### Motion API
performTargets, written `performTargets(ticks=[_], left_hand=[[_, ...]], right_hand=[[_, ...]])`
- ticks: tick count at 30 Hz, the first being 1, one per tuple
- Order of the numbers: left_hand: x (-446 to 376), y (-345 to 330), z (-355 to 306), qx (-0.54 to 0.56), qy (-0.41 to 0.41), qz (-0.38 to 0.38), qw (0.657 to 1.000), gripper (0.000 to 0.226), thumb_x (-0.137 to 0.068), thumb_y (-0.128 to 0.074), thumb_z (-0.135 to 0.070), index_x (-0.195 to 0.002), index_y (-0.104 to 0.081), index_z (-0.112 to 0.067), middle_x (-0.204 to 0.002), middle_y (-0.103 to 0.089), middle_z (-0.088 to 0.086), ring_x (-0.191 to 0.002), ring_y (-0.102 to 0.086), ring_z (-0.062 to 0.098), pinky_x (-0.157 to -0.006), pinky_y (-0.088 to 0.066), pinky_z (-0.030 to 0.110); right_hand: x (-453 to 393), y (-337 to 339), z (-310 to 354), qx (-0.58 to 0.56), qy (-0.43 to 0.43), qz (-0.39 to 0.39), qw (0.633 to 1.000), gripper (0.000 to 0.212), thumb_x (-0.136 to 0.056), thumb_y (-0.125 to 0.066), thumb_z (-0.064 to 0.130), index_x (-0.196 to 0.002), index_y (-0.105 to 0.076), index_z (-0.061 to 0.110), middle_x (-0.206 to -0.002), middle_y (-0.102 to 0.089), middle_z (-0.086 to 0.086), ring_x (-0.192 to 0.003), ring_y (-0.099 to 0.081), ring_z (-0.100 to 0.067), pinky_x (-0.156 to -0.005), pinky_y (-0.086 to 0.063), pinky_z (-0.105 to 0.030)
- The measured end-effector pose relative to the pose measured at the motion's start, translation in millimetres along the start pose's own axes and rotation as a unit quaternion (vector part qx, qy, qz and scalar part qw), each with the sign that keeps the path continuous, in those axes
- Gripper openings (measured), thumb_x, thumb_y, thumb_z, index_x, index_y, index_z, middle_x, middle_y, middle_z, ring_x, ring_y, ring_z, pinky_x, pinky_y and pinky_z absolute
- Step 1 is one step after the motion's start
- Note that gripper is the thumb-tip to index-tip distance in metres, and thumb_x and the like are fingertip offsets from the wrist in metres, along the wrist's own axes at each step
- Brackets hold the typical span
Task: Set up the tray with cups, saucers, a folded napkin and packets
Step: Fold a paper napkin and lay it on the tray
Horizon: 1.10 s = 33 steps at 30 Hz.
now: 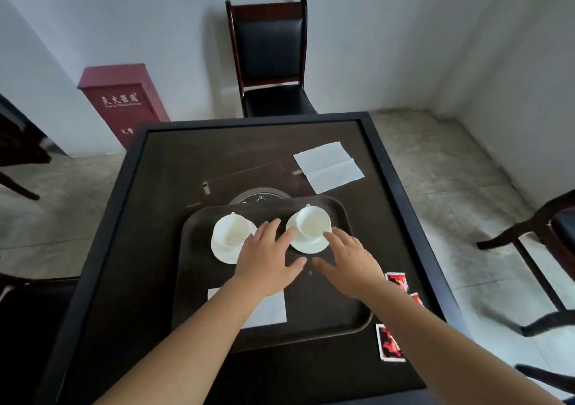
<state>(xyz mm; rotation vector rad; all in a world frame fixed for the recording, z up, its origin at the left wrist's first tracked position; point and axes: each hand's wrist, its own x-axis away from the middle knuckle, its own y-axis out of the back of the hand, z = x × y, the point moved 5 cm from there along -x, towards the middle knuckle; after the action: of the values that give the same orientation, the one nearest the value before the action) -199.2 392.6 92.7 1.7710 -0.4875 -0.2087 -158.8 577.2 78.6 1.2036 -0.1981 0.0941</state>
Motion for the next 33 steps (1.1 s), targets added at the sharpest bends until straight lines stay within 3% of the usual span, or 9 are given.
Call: performTargets(ticks=[5,14,20,24,27,30,33], left_hand=[[-66,13,-12,0.021,0.028,-0.043,0.998,0.069,-0.086,-0.039,-0.068,-0.147,-0.032,-0.036,-0.158,-0.028,0.001,-0.145,-0.023,0.026,-0.111,-0.03,0.047],[-204,-23,0,0.085,0.061,-0.001,0.995,0.061,-0.091,-0.046,-0.058,-0.146,-0.034,-0.032,-0.155,-0.031,0.0,-0.142,-0.027,0.024,-0.102,-0.039,0.047],[-297,-70,9,0.032,0.033,0.011,0.999,0.055,-0.093,-0.048,-0.055,-0.142,-0.034,-0.034,-0.153,-0.033,0.002,-0.138,-0.033,0.027,-0.096,-0.044,0.047],[-338,-92,20,0.015,-0.013,0.026,0.999,0.058,-0.093,-0.049,-0.051,-0.145,-0.034,-0.028,-0.156,-0.022,0.006,-0.142,-0.022,0.027,-0.106,-0.034,0.043],[-357,-106,36,-0.057,-0.104,0.072,0.99,0.061,-0.094,-0.041,-0.055,-0.148,-0.023,-0.035,-0.162,-0.004,0.003,-0.149,-0.001,0.025,-0.117,-0.013,0.047],[-369,-112,55,-0.094,-0.166,0.052,0.98,0.066,-0.091,-0.031,-0.059,-0.151,-0.01,-0.042,-0.164,0.006,-0.006,-0.149,0.011,0.015,-0.119,-0.001,0.045],[-372,-117,63,-0.092,-0.18,0.047,0.978,0.071,-0.085,-0.031,-0.056,-0.152,-0.011,-0.043,-0.164,0.007,-0.01,-0.148,0.016,0.01,-0.117,0.004,0.04]], right_hand=[[-61,28,-38,-0.005,0.034,-0.02,0.999,0.07,-0.086,-0.044,0.067,-0.143,-0.035,0.028,-0.153,-0.034,0.006,-0.138,-0.033,-0.022,-0.102,-0.041,-0.043],[-188,26,-97,0.004,0.013,-0.008,1.0,0.065,-0.09,-0.046,0.061,-0.143,-0.037,0.025,-0.149,-0.039,0.006,-0.135,-0.036,-0.021,-0.099,-0.043,-0.042],[-273,13,-135,0.061,0.026,-0.045,0.997,0.058,-0.092,-0.047,0.058,-0.139,-0.041,0.024,-0.146,-0.044,0.001,-0.131,-0.04,-0.026,-0.099,-0.043,-0.045],[-318,13,-158,0.028,0.03,-0.082,0.996,0.056,-0.094,-0.047,0.054,-0.14,-0.043,0.024,-0.15,-0.04,-0.001,-0.136,-0.033,-0.026,-0.106,-0.035,-0.047],[-344,14,-175,-0.062,0.004,-0.094,0.994,0.052,-0.095,-0.049,0.048,-0.139,-0.047,0.022,-0.146,-0.043,-0.001,-0.134,-0.032,-0.025,-0.107,-0.034,-0.044],[-362,8,-184,-0.083,0.008,-0.096,0.992,0.046,-0.094,-0.054,0.043,-0.135,-0.052,0.023,-0.138,-0.05,-0.001,-0.127,-0.037,-0.025,-0.104,-0.034,-0.044],[-370,3,-190,-0.115,0.021,-0.138,0.984,0.043,-0.092,-0.055,0.037,-0.132,-0.056,0.021,-0.129,-0.055,-0.001,-0.119,-0.043,-0.025,-0.099,-0.039,-0.045]])
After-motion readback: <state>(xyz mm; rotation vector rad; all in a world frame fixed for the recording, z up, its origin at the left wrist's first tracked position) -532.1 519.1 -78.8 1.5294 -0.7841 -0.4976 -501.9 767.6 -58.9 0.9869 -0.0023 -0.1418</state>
